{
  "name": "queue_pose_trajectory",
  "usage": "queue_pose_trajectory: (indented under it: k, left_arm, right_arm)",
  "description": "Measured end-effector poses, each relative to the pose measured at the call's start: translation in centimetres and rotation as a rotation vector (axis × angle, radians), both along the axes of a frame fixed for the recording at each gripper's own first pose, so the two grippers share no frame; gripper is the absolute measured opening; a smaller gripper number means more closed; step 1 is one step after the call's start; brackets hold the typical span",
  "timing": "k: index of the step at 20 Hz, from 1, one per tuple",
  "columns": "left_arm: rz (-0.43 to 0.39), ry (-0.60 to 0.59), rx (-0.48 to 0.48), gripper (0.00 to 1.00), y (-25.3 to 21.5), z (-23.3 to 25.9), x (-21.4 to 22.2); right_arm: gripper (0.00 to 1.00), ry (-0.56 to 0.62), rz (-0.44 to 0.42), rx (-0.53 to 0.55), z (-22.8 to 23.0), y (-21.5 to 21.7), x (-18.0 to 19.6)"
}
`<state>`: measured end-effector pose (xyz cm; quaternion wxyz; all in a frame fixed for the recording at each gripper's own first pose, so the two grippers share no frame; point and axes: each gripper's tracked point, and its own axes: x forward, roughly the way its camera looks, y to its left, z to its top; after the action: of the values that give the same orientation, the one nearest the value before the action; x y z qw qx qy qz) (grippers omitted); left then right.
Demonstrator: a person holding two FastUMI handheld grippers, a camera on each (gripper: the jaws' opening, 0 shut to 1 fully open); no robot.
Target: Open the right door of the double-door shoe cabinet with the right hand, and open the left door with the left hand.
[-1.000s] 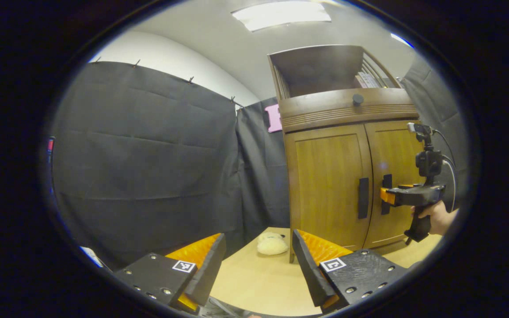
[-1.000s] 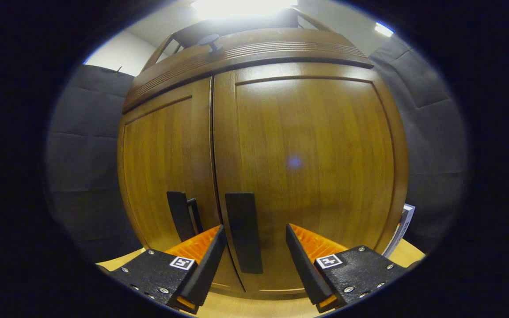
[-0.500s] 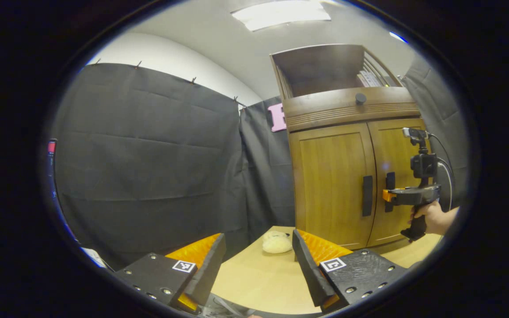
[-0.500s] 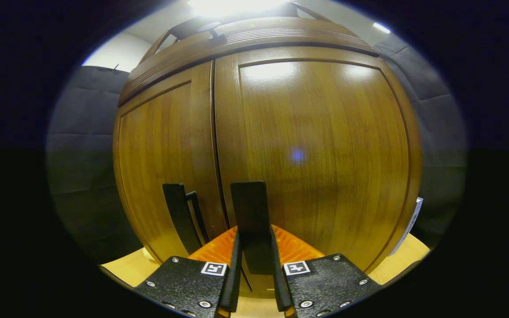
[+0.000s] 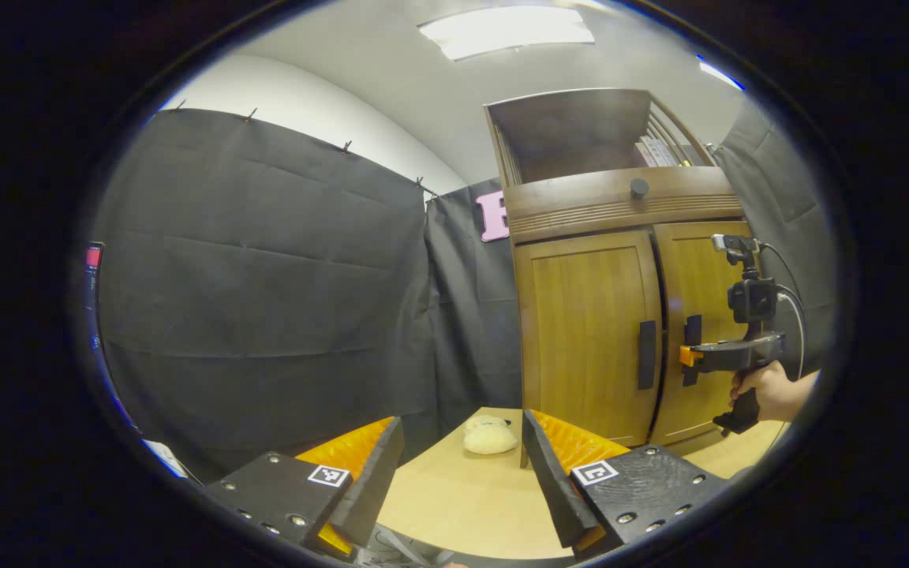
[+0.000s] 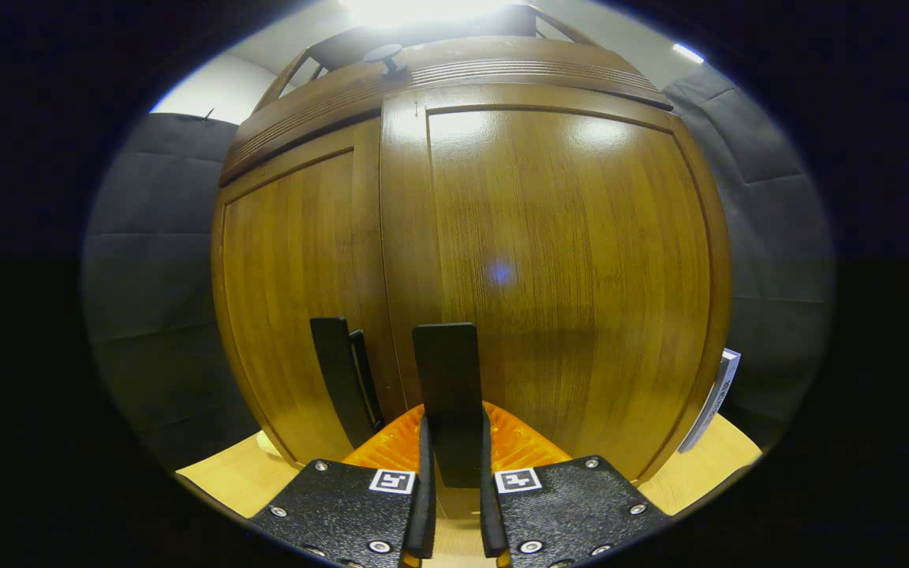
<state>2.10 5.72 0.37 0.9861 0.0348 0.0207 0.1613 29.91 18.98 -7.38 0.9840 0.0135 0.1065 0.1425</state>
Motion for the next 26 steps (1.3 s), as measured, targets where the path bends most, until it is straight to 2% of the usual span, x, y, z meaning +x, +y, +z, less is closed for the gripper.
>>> queue_pose_trajectory:
  k: [13,14,16,19,22,23,24,25,26]
  left_arm:
    - [-0.089,-0.057,0.007,0.80,-0.5,0.7,0.6]
    - [-0.096,-0.060,0.007,0.86,-0.6,0.8,0.7]
    - [-0.113,-0.068,0.005,0.89,-0.6,1.1,0.6]
    - [-0.144,-0.078,0.002,0.86,-0.8,1.3,0.7]
    - [-0.180,-0.084,-0.006,0.91,-1.1,1.6,0.7]
    - [-0.192,-0.087,-0.007,0.86,-1.2,1.6,0.8]
    - [-0.203,-0.092,-0.005,0.86,-1.3,1.8,0.8]
    - [-0.213,-0.097,-0.002,0.92,-1.3,1.7,1.0]
    - [-0.222,-0.101,0.000,0.92,-1.4,1.6,1.1]
  right_arm:
    - [0.20,0.010,0.006,-0.005,0.8,-0.3,-0.3]
    - [0.20,0.006,0.006,-0.006,0.8,-0.3,-0.3]
    - [0.19,0.004,0.001,-0.009,1.2,-0.4,-0.3]
    - [0.20,0.003,-0.010,-0.013,1.8,-0.5,-0.5]
    - [0.19,0.003,-0.031,-0.011,2.0,-1.8,-1.6]
    - [0.19,0.002,-0.039,-0.011,1.9,-2.7,-2.4]
    - [0.19,0.002,-0.046,-0.011,1.8,-3.5,-3.2]
    - [0.19,0.003,-0.052,-0.011,1.9,-4.0,-3.6]
    - [0.19,0.002,-0.059,-0.008,2.1,-4.5,-4.0]
